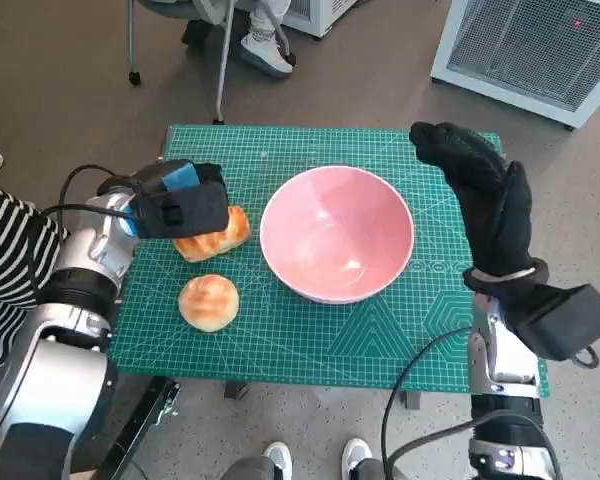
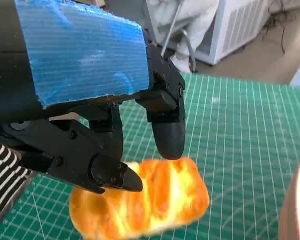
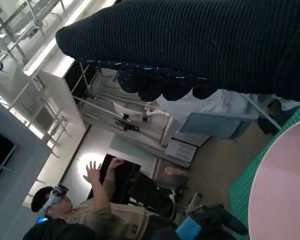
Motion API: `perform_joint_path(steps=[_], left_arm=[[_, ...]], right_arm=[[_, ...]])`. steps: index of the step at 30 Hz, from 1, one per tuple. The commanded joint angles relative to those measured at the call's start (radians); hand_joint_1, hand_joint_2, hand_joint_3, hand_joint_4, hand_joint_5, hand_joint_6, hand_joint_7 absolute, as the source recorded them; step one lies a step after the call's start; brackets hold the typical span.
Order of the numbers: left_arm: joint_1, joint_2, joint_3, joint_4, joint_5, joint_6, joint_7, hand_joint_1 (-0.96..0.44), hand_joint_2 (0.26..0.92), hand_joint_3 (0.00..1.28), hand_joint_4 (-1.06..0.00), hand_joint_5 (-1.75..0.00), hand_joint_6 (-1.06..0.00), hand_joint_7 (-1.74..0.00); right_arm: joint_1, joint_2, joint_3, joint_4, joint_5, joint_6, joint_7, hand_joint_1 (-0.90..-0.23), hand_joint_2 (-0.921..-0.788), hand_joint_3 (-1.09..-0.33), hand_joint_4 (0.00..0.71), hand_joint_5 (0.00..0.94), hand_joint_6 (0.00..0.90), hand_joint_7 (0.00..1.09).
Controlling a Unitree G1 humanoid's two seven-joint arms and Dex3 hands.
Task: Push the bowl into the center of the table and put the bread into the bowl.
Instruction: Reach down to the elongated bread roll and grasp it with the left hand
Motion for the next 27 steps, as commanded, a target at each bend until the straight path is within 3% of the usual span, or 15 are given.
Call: perform_joint_path(steps=[1, 17, 20, 21, 22, 23, 24, 26, 27], left_arm=[[-0.009, 0.028, 0.041, -0.035, -0.036, -0.035, 0.009, 0.00, 0.921, 0.11, -0.68, -1.13, -0.54, -1.29], [0.024, 0.069, 0.117, -0.122, -0.091, -0.132, 0.002, 0.00, 0.921, 0.10, -0.68, -1.14, -0.56, -1.26], [0.029, 0.068, 0.106, -0.125, -0.080, -0.082, -0.050, 0.00, 0.921, 0.14, -0.67, -1.17, -0.48, -1.31], [0.029, 0.069, 0.098, -0.128, -0.073, -0.057, -0.073, -0.03, 0.888, 0.12, -0.61, -1.03, -0.41, -1.17], [0.017, 0.068, 0.078, -0.130, -0.055, -0.002, -0.127, -0.07, 0.845, 0.09, -0.56, -0.74, -0.35, -0.86], [0.008, 0.068, 0.064, -0.133, -0.044, 0.037, -0.164, -0.14, 0.813, 0.07, -0.45, -0.48, -0.28, -0.59], [-0.008, 0.065, 0.046, -0.134, -0.031, 0.083, -0.218, -0.17, 0.803, 0.05, -0.41, -0.39, -0.26, -0.48], [-0.024, 0.059, 0.027, -0.140, -0.021, 0.140, -0.290, -0.28, 0.767, 0.02, -0.20, -0.16, -0.17, -0.21], [-0.027, 0.057, 0.022, -0.145, -0.021, 0.157, -0.314, -0.31, 0.759, 0.02, -0.16, -0.13, -0.15, -0.17]], right_arm=[[0.008, -0.001, 0.000, 0.015, 0.006, -0.001, 0.010, -0.818, -0.921, -0.750, 0.214, 0.003, 0.053, 0.61], [0.015, 0.000, -0.002, 0.025, 0.006, -0.015, 0.008, -0.818, -0.921, -0.754, 0.216, 0.004, 0.050, 0.62], [0.013, 0.001, -0.002, 0.028, 0.006, -0.015, 0.006, -0.818, -0.921, -0.755, 0.216, 0.003, 0.049, 0.62], [0.013, 0.001, -0.003, 0.029, 0.006, -0.015, 0.006, -0.818, -0.921, -0.755, 0.216, 0.003, 0.049, 0.62], [0.012, 0.002, -0.003, 0.030, 0.006, -0.014, 0.006, -0.818, -0.921, -0.755, 0.216, 0.003, 0.049, 0.62], [0.012, 0.002, -0.003, 0.030, 0.006, -0.014, 0.005, -0.817, -0.921, -0.755, 0.216, 0.003, 0.048, 0.62], [0.012, 0.002, -0.003, 0.030, 0.006, -0.014, 0.005, -0.817, -0.921, -0.755, 0.216, 0.003, 0.048, 0.62], [0.013, 0.003, -0.003, 0.030, 0.007, -0.014, 0.004, -0.817, -0.921, -0.755, 0.216, 0.003, 0.048, 0.62], [0.014, 0.003, -0.003, 0.029, 0.007, -0.014, 0.004, -0.817, -0.921, -0.755, 0.216, 0.003, 0.048, 0.62]])
